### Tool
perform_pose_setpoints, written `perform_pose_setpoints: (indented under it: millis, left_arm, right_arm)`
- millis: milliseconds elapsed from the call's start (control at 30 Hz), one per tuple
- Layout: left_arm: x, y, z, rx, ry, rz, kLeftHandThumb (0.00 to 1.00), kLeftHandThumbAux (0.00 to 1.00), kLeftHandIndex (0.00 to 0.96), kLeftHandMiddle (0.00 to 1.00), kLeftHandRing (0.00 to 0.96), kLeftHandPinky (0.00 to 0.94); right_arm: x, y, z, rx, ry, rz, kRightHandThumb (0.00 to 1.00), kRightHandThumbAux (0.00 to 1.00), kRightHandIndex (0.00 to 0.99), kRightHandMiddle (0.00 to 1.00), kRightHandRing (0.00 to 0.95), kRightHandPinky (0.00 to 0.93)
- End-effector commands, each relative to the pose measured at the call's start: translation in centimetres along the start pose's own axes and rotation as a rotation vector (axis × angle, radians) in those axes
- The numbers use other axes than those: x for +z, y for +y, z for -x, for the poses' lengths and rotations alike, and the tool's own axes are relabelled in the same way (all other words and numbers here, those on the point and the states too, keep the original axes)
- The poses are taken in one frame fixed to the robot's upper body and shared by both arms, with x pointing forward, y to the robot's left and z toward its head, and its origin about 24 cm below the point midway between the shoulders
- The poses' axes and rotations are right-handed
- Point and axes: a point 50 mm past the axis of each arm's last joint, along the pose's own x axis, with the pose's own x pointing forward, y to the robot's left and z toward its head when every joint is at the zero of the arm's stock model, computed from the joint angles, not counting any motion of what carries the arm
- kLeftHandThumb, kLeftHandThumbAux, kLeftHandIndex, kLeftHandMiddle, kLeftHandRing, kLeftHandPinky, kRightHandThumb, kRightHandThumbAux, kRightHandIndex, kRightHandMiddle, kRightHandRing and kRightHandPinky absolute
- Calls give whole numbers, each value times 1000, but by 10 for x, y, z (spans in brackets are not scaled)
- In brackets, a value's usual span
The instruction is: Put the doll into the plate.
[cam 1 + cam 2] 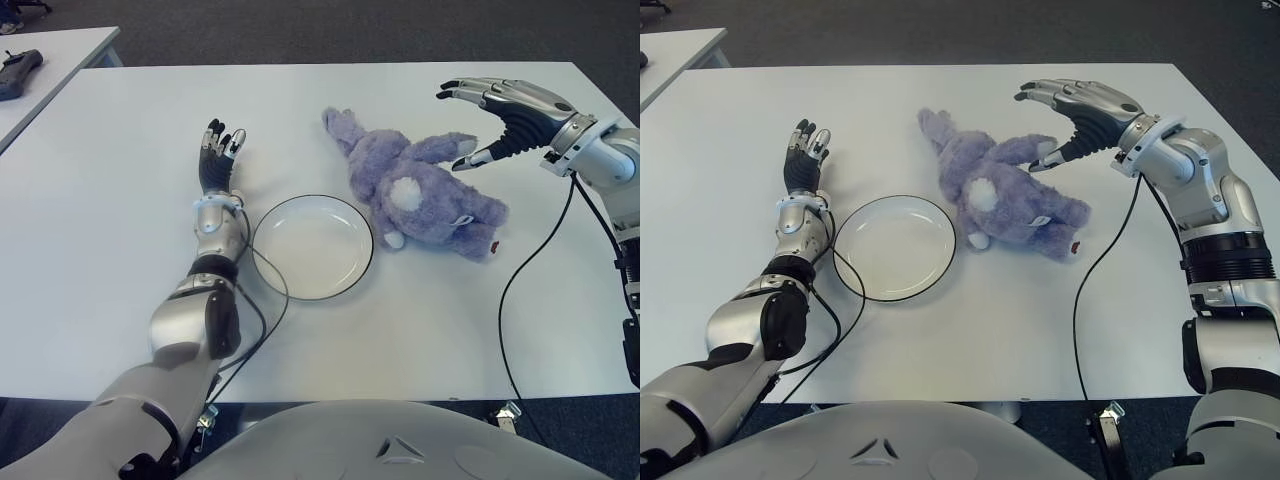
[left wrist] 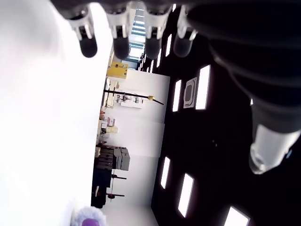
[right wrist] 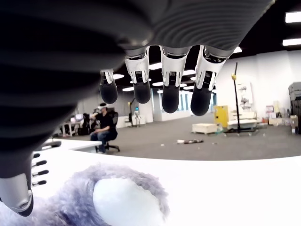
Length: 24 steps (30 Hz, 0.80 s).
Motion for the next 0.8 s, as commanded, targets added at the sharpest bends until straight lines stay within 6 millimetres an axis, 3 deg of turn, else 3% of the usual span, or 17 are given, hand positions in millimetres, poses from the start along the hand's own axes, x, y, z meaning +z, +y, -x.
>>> perform_pose_setpoints:
  millis: [33,800]
  left_arm:
    - [-106,28,88,116,467,29,0,599,0,65,38,2]
    - [-106,29,88,118,474,19,0,596,0,70,42,0]
  right_arm:
    - [-1,5,6,64,24,7,51,574,55,55,81,104]
    - [3,0,10,84,28,24,61,576,50,65,73,94]
